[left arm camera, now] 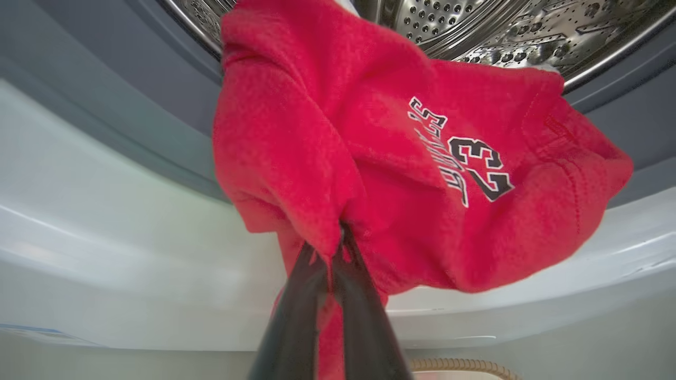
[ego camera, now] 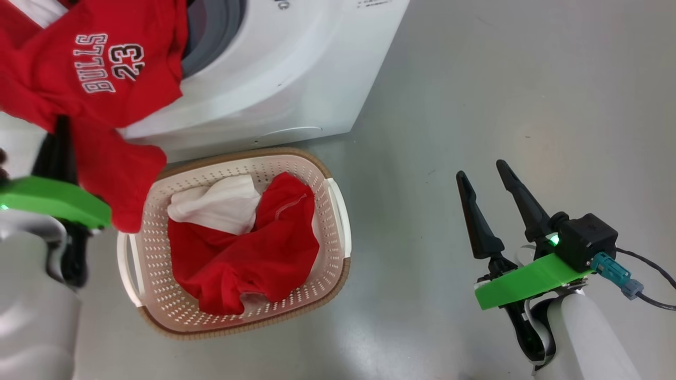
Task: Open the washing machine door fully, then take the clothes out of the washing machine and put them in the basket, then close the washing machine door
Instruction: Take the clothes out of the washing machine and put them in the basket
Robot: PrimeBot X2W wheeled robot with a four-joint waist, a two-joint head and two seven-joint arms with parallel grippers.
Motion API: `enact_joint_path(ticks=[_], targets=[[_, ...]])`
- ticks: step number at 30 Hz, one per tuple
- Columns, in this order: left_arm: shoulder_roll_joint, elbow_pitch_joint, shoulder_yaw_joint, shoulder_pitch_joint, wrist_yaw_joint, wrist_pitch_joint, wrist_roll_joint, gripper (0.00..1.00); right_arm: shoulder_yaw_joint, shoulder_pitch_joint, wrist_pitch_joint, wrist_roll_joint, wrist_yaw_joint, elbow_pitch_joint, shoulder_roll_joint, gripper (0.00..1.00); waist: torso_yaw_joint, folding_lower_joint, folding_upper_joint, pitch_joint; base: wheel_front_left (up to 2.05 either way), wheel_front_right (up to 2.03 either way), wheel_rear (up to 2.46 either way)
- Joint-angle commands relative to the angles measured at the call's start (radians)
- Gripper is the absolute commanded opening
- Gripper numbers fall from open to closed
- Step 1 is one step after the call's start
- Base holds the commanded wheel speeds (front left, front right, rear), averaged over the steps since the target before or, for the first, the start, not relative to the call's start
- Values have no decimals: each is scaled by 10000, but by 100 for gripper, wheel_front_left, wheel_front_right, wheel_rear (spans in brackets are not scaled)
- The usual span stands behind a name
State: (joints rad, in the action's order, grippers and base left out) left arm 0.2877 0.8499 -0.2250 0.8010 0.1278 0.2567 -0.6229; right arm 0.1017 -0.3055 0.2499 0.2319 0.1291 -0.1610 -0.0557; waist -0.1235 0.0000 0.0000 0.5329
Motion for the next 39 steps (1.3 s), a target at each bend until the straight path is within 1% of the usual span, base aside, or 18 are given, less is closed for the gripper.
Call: enact_joint_path(ticks=[1,9,19,26,31,36,39], targets=[[364,-326,205,-341,29,51,54,0,181,31,118,15,16,219,54,100,59,0,0,-47,0,0,0],[-203,-1292,-152,-1720,29,51,460,0,136,94,118,-3,16,182,54,100,264,0,0,-203,0,0,0],[-750,-1478,-1815,-2541,29,51,651,0,157,90,118,-5,16,148,55,100,379,0,0,-270,0,0,0],[-1002,-1162,-3314,-2753,29,51,506,0,214,143,118,21,16,124,55,100,339,0,0,-300,0,0,0],[-1120,-804,-4107,-2750,29,51,120,0,233,178,118,45,16,166,55,100,304,0,0,-271,0,0,0],[-1116,-303,-4816,-2583,29,51,-332,0,255,157,118,49,16,190,55,100,259,0,0,-173,0,0,0],[-1096,-80,-5062,-2447,29,51,-583,0,294,134,118,69,16,205,55,100,217,0,0,-90,0,0,0]])
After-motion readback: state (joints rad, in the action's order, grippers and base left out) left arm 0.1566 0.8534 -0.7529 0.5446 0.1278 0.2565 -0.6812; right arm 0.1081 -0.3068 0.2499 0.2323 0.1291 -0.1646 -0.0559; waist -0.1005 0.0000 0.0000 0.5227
